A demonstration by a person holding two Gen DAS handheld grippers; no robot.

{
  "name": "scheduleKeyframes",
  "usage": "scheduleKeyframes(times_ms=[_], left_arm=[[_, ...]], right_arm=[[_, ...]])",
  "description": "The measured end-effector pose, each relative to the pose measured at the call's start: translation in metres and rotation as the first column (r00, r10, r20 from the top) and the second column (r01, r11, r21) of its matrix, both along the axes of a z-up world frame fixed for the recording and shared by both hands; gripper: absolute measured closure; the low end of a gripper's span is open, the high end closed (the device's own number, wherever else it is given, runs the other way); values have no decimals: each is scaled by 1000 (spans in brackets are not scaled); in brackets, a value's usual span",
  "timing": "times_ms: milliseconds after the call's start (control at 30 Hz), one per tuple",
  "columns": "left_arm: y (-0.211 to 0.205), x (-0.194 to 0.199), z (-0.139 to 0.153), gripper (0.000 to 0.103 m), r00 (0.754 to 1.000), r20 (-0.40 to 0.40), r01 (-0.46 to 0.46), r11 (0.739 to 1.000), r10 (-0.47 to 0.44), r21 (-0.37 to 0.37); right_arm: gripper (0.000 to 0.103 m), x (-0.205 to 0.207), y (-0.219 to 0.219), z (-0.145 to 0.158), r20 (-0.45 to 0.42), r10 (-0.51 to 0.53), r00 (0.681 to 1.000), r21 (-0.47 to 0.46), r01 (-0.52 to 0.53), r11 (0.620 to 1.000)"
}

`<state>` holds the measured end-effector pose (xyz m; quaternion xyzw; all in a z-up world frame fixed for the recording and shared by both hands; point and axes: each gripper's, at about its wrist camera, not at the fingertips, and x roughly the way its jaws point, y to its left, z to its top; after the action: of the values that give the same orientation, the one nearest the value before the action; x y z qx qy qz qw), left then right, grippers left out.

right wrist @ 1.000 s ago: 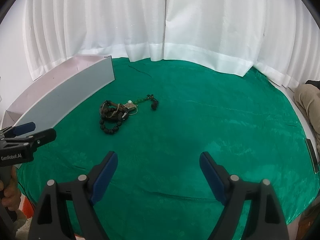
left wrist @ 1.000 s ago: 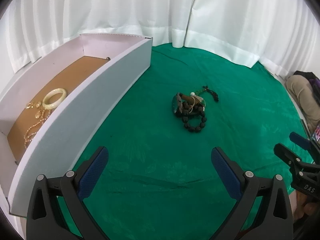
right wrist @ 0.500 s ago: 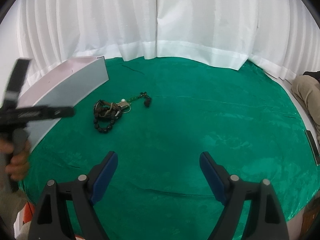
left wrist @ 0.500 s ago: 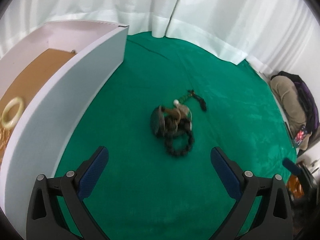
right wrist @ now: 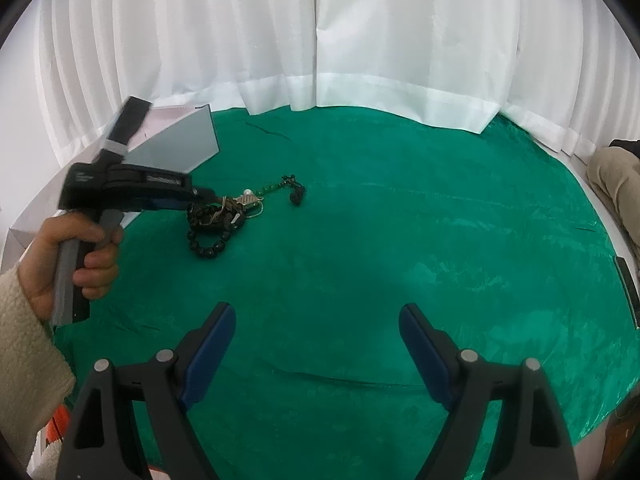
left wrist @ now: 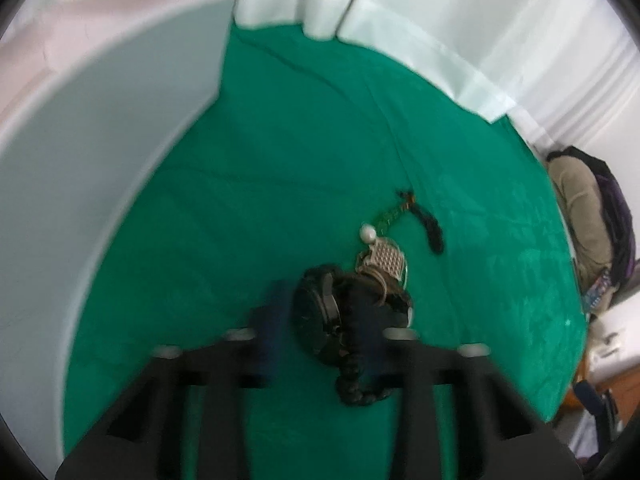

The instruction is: Organize jewelry

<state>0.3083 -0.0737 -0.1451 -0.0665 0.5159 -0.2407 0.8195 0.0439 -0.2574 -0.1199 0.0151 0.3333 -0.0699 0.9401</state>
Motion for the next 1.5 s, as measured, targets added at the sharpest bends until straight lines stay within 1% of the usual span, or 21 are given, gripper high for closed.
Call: scheduleKeyframes(times_ms=[67, 133, 200, 333, 467, 600, 767, 833, 900, 933, 1000, 1033, 1067, 1133, 1200, 1233, 1267, 1333, 1400, 1467, 1500], left_arm=[[6, -6, 4, 87, 1000, 5, -5, 1000, 5, -10], [15, -17, 14, 87, 1000, 19, -4, 999, 5, -50], [27, -37, 28, 87, 999, 50, -1, 998, 4, -63], [55, -73, 38, 87, 998, 56, -25, 997, 30, -80], [82, -93, 23, 87, 998, 10, -54, 996, 55, -66], [99, -97, 8, 86, 996, -16, -92, 993, 92, -77], [100, -92, 1, 86, 996, -32, -89, 994, 87, -71], [101, -93, 1, 71, 995, -39, -93, 993, 91, -72], [106, -96, 4, 60, 994, -29, -107, 991, 105, -79], [111, -97, 6, 58, 993, -23, -116, 990, 114, -80], [118, -103, 9, 58, 992, -25, -126, 989, 124, -83], [122, -107, 10, 58, 991, -26, -130, 988, 128, -79], [127, -113, 11, 58, 991, -24, -133, 989, 132, -71], [134, -126, 14, 58, 991, -12, -137, 989, 137, -58], [138, -136, 16, 58, 990, -3, -141, 989, 141, -48], [139, -142, 17, 58, 990, 3, -142, 989, 142, -44], [141, -148, 20, 58, 990, 13, -141, 989, 141, -35], [142, -157, 24, 57, 990, 37, -138, 990, 139, -21], [142, -163, 29, 52, 988, 66, -137, 990, 138, -13], [145, -166, 32, 49, 985, 83, -147, 989, 149, -23], [147, -166, 33, 49, 984, 86, -152, 988, 154, -29]], right_arm=[[17, -1, 0, 1, 2, -1, 1000, -5, 1, 1000], [17, -3, -1, 3, 11, -6, 1000, -5, 6, 1000], [17, -3, -4, 4, 16, -14, 1000, -2, 14, 1000], [17, -1, -6, 3, 15, -20, 1000, 8, 20, 1000], [17, 1, -1, 2, 6, -3, 1000, 15, 2, 1000], [17, 6, 9, -2, 0, 32, 999, 22, -32, 999], [17, 19, 22, -5, -13, 130, 991, 103, -128, 986], [17, 28, 28, -5, -15, 199, 980, 169, -194, 966], [18, 43, 30, -3, -19, 273, 962, 281, -257, 925], [18, 54, 33, 0, -18, 302, 953, 323, -280, 904], [21, 68, 46, 8, -22, 335, 942, 295, -314, 902], [25, 74, 59, 13, -22, 373, 927, 236, -358, 903], [33, 77, 71, 16, -22, 410, 912, 186, -399, 898], [36, 81, 100, 16, -36, 505, 863, 113, -498, 860], [53, 81, 119, 12, -64, 566, 822, 60, -563, 825], [55, 81, 125, 10, -78, 574, 815, 31, -573, 819], [55, 82, 122, 9, -74, 567, 821, 38, -566, 824], [55, 86, 102, 10, -48, 524, 850, 108, -517, 849], [55, 85, 85, 10, -47, 493, 869, 125, -484, 866], [55, 80, 81, 12, -61, 505, 861, 130, -495, 859], [55, 76, 84, 14, -57, 531, 846, 142, -519, 843]])
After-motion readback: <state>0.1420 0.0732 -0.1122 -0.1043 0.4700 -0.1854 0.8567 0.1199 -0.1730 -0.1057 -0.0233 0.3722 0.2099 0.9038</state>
